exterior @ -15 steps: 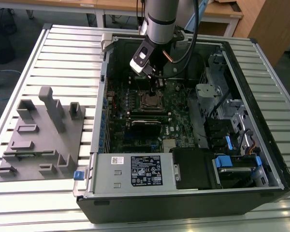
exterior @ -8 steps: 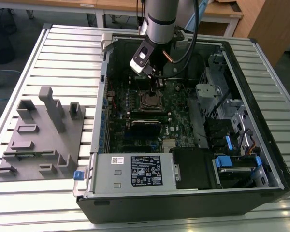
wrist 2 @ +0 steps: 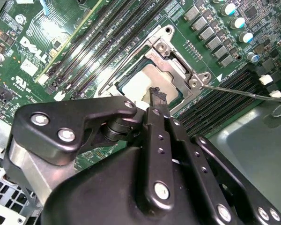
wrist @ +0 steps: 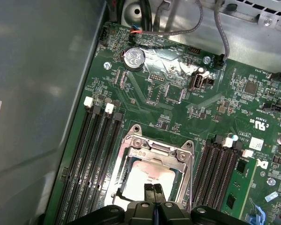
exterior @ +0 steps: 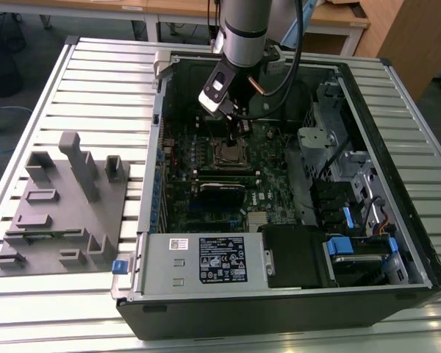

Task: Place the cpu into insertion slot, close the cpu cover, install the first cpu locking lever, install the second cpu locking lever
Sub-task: 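Close the cpu cover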

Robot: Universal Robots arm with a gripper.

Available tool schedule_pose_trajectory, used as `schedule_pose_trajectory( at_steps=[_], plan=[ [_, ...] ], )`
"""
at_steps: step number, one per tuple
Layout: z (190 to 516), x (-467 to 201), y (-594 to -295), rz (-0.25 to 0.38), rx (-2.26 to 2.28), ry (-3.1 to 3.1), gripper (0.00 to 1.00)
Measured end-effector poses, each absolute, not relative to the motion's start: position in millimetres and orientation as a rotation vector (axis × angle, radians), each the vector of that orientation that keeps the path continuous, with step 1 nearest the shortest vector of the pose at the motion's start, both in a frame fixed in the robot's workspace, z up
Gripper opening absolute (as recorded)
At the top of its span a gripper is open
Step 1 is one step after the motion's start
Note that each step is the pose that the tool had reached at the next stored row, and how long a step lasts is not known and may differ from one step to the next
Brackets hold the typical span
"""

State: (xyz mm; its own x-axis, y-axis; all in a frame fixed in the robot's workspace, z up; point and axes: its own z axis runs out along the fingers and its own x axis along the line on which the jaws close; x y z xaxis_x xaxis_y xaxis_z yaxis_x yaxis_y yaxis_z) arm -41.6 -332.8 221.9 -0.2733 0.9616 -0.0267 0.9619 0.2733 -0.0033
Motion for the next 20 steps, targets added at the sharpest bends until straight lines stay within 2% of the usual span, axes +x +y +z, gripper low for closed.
schedule_pose_trajectory(
  at_steps=[20],
  plan=[
    [221.9, -41.6, -332.8, -0.029, 1.821, 2.536, 0.1]
  ],
)
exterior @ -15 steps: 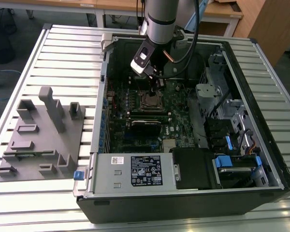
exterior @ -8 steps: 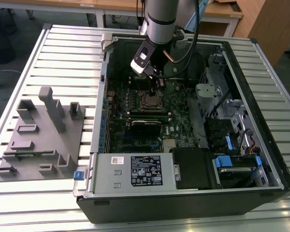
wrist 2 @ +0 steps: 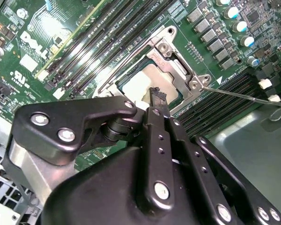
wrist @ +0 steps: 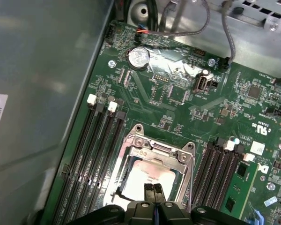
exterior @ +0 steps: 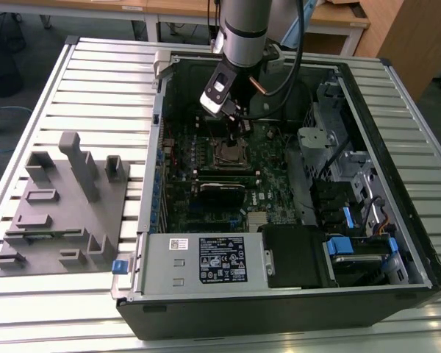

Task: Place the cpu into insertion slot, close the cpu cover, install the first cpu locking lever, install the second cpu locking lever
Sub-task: 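Close the cpu cover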

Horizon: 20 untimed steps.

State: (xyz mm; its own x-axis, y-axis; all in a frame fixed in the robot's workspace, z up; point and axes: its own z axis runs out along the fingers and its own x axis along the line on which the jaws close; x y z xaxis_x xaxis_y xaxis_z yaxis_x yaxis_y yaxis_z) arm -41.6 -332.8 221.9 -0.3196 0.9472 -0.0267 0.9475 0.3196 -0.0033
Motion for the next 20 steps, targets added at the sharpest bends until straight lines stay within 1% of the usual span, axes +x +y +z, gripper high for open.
schedule_pose_trajectory(
  at_steps=[20],
  plan=[
    [221.9, -41.6, -332.8, -0.028, 1.77, 2.571, 0.1]
  ],
)
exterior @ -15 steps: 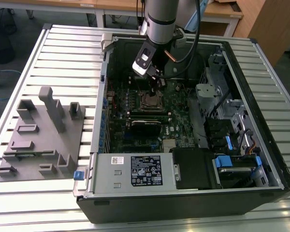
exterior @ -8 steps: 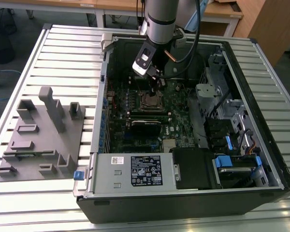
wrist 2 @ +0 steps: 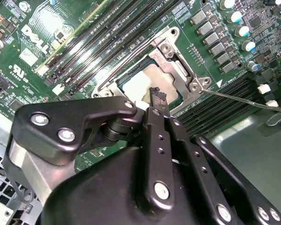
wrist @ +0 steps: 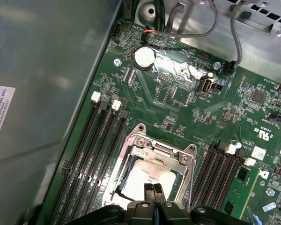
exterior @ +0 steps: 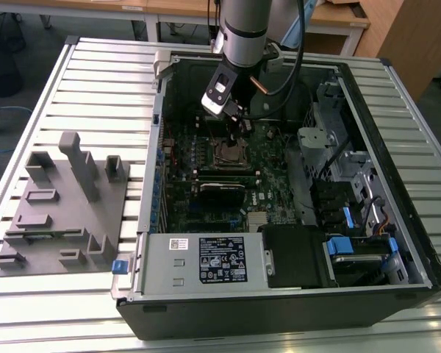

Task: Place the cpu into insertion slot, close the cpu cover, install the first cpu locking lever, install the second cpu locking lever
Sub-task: 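Close the cpu cover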

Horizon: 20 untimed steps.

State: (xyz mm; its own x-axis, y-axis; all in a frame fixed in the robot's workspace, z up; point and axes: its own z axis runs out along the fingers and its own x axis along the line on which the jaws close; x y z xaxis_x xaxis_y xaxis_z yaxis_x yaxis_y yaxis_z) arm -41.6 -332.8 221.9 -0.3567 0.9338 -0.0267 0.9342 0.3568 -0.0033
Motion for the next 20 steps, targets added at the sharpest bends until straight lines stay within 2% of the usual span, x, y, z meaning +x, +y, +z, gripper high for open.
schedule_pose_trajectory(
  at_steps=[20],
  plan=[
    [221.9, -41.6, -332.8, -0.025, 1.657, 2.645, 0.1]
  ],
)
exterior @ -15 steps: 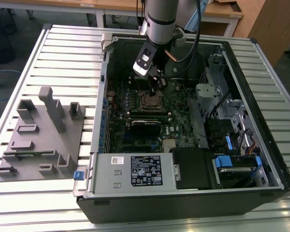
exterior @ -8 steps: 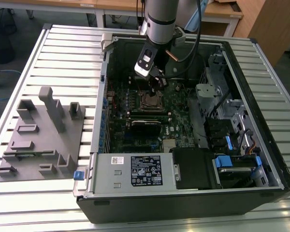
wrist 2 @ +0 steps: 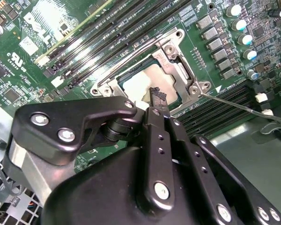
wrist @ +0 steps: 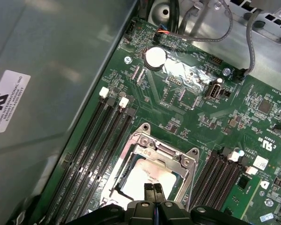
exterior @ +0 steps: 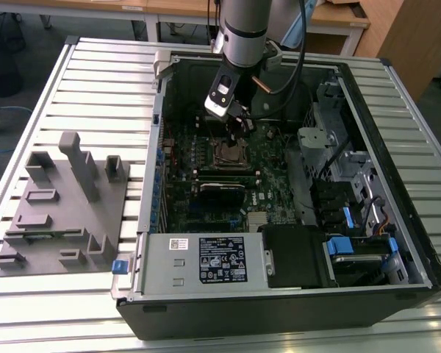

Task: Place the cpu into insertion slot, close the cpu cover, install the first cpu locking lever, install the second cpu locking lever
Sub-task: 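Close the cpu cover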

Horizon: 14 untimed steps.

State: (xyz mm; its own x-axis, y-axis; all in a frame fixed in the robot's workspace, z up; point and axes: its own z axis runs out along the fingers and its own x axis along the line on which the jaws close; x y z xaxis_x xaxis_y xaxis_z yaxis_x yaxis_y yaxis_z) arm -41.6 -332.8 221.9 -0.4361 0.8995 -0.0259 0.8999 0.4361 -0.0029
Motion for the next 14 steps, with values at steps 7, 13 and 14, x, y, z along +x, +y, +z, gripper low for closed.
schedule_pose_trajectory(
  at_steps=[7, 13, 14],
  plan=[
    [221.9, -41.6, -332.8, -0.025, 1.655, 2.646, 0.1],
    [221.8, -41.6, -332.8, -0.025, 1.651, 2.649, 0.1],
    [221.9, -41.6, -332.8, -0.025, 1.647, 2.651, 0.1]
  ],
)
